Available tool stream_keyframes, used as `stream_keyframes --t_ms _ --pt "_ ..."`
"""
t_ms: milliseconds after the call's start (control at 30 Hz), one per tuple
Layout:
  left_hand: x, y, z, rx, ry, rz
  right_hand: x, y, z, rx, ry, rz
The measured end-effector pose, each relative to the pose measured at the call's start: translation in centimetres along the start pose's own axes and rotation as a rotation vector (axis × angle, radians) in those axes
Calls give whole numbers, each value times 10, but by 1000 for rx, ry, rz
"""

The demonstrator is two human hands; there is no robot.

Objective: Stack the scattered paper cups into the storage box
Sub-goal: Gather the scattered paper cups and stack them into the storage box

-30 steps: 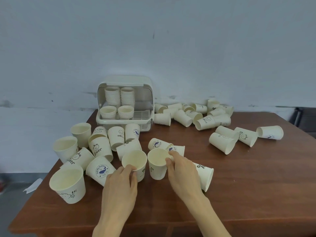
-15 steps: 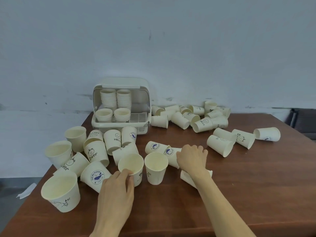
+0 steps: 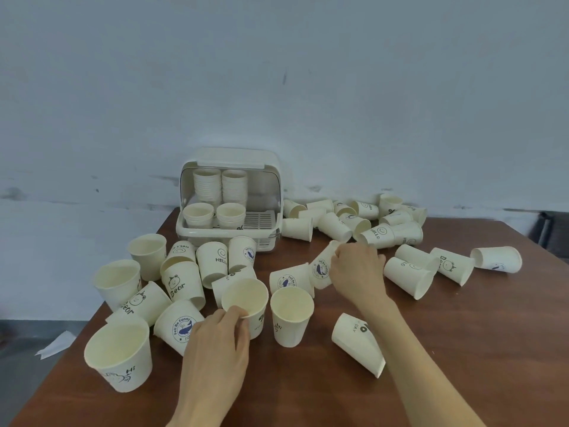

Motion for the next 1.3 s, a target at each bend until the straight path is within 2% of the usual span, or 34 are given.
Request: stream_keyframes --t_ms 233,467,733,967,1133,1300 --pt "-12 -17 -1 45 12 -43 -26 -19 18 -105 75 -85" --pt "-26 -39 -9 75 22 -80 -35 -26 64 -233 92 -145" --pt "-45 -61 -5 83 5 -171 -22 -50 125 -387 -131 -231" --pt "-54 -74 9 77 1 -174 -4 -100 182 -435 -188 -258" --pt "-64 -88 22 94 -29 -189 30 -126 222 -532 -30 -187" --pt "-71 -103 28 119 -65 -207 66 -130 231 -548 96 -91"
Point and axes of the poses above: each hand's wrist, its own y-axis away from the middle knuckle, its own x-axis out of the palm, z = x × y, the point moved 7 cm from there along -y, towards the middle knuckle, and after that the axes turned 1 degree about y, right-handed, at the moved point
